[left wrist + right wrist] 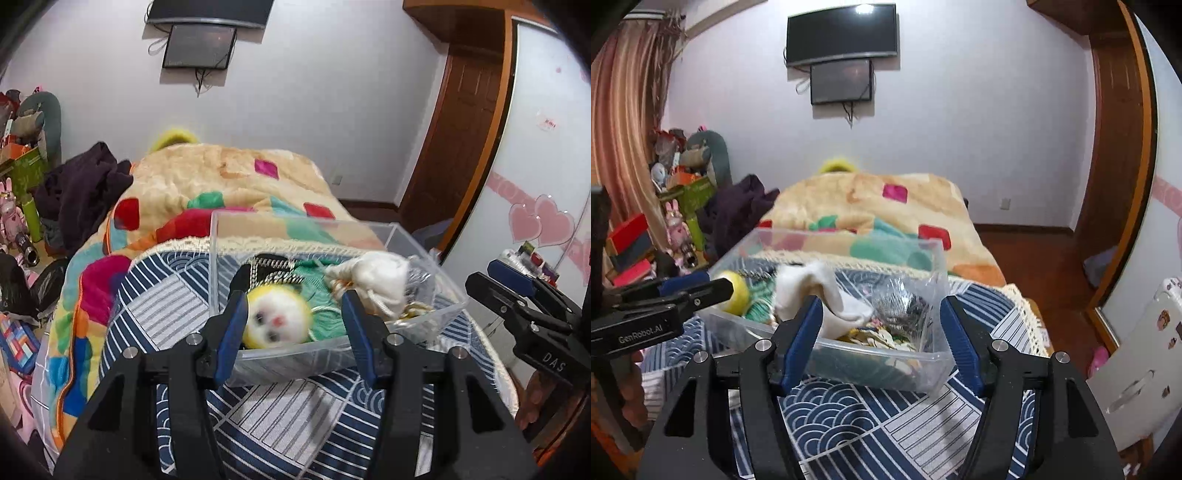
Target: Organize soft objects
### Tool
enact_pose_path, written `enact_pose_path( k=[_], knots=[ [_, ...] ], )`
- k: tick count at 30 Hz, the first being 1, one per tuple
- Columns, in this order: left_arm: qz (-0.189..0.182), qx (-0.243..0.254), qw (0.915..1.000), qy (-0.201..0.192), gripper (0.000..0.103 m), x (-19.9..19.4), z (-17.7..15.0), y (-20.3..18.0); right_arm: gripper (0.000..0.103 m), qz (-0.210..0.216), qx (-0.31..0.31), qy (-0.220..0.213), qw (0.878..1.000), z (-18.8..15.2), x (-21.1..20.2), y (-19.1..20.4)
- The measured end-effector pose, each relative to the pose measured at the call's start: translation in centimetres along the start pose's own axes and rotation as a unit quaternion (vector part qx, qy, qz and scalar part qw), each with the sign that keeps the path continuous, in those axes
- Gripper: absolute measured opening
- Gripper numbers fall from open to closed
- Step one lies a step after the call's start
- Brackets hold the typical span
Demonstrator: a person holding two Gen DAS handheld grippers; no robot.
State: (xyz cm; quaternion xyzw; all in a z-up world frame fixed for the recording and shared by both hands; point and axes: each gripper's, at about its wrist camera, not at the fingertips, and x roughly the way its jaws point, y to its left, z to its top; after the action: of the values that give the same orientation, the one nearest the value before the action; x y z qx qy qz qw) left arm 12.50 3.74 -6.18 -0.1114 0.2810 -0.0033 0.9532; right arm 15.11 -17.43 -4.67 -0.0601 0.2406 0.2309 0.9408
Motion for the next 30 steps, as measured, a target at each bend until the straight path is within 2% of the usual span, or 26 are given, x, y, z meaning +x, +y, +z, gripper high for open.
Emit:
enact_pose_path(
  k=[9,16,17,18,19,21,23,25,30],
  knots=[
    [-0.003,0.028,0.9954,-0.091,0.052,-6.8,1.4,-2.4,0.066,0.023,0.004,-0.075,0.997,2.0,-4.7,0.4],
    [-0.012,0.046,0.9893,-0.138,0.052,-10.8,2.0,-3.8,0.070,0.040,0.005,-0.124,0.992,3.1,-7.3,1.2],
    [-0.013,0.048,0.9885,-0.143,0.053,-11.2,2.0,-4.0,0.074,0.042,0.005,-0.128,0.991,3.1,-7.5,1.4],
    [-0.014,0.048,0.9880,-0.146,0.057,-11.5,1.9,-4.2,0.078,0.043,0.006,-0.134,0.990,3.3,-7.8,1.5],
    [-0.015,0.049,0.9874,-0.150,0.065,-11.9,1.9,-4.2,0.084,0.043,0.006,-0.139,0.989,3.2,-8.0,1.6],
    [-0.010,0.050,0.9856,-0.161,0.067,-12.5,1.9,-4.4,0.087,0.042,0.006,-0.147,0.988,3.1,-8.4,1.7],
    [-0.006,0.053,0.9846,-0.166,0.069,-13.0,1.9,-4.5,0.096,0.044,0.006,-0.151,0.988,3.2,-8.6,1.9],
    [-0.004,0.052,0.9839,-0.171,0.079,-13.3,1.8,-4.6,0.103,0.041,0.010,-0.158,0.987,3.1,-8.6,2.0],
    [-0.004,0.057,0.9830,-0.175,0.080,-13.9,1.6,-4.6,0.103,0.046,0.013,-0.162,0.986,3.0,-8.7,1.9]
  ],
)
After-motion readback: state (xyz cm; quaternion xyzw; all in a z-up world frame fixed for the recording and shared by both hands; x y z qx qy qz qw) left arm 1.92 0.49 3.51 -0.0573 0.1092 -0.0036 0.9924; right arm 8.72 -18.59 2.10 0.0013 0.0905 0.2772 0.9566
